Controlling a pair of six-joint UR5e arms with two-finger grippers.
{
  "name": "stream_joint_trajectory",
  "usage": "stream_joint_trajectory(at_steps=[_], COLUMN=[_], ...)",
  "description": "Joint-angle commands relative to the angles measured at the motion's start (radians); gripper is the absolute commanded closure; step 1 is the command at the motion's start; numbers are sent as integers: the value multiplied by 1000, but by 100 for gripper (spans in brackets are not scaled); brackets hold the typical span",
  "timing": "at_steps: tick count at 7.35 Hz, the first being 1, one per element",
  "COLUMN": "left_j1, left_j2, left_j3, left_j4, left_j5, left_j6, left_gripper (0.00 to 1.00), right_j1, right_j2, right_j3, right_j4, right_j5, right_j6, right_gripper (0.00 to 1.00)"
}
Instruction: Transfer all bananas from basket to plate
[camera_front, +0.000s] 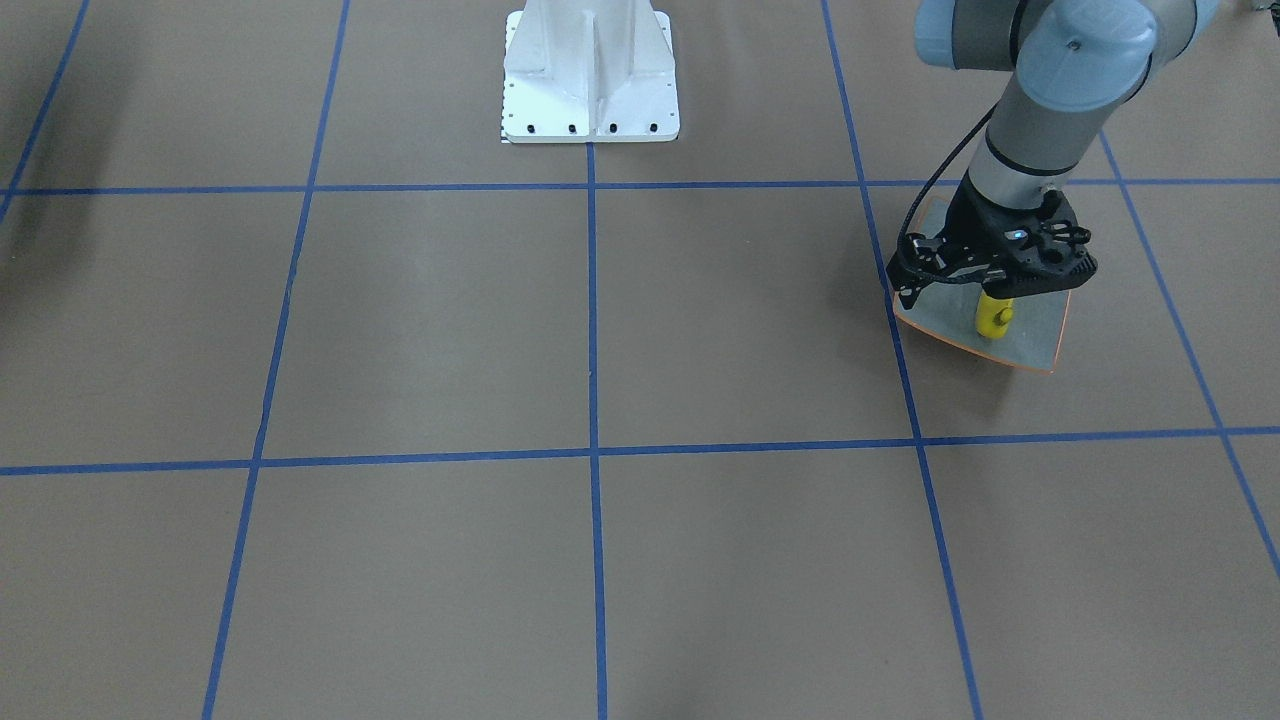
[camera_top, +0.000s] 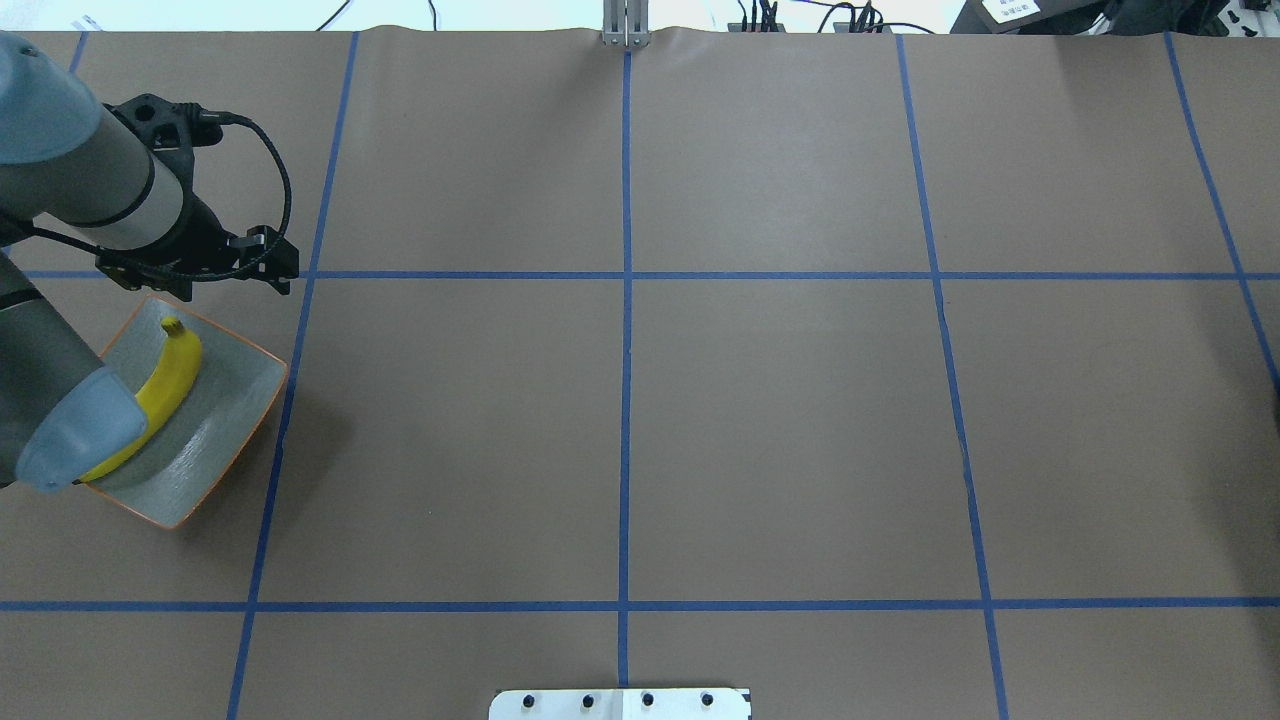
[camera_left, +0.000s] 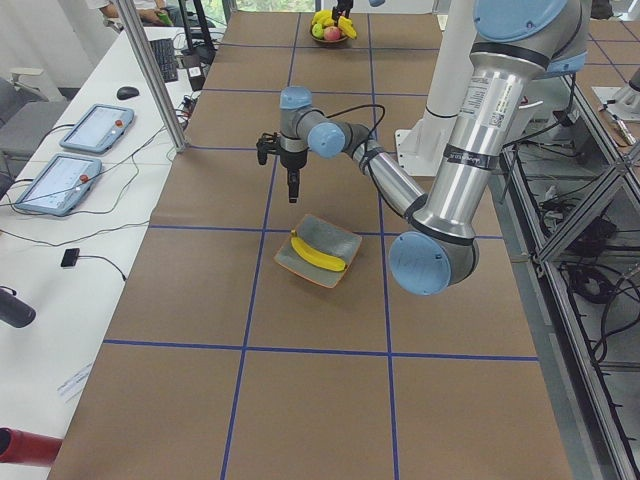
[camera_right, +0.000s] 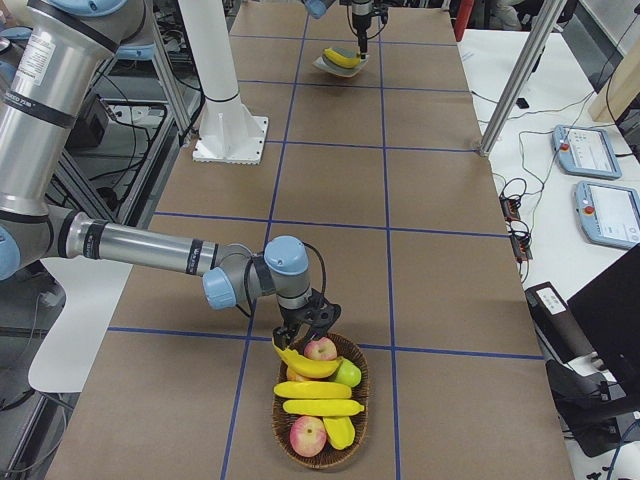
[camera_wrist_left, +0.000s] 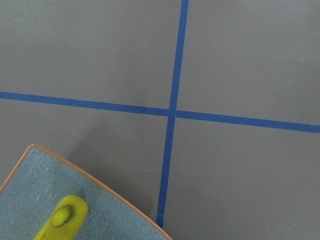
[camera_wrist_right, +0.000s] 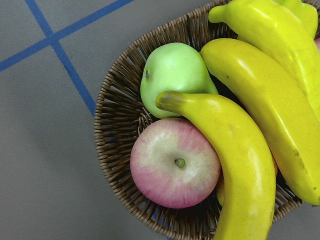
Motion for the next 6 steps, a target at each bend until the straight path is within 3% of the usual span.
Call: stream_joint_trajectory(at_steps=[1,6], left_j1=[-1,1], left_j2=[3,0], left_j3=[-5,-4], left_j4=[0,0], left_j5=[2,4], left_j6=[0,1], left_gripper=[1,1], right_j1=[-2,-10], right_j2=[0,2], right_j3=[-22,-42], right_j4=[6,5], right_j5=[6,9], right_j6=[29,72], right_gripper=[2,2])
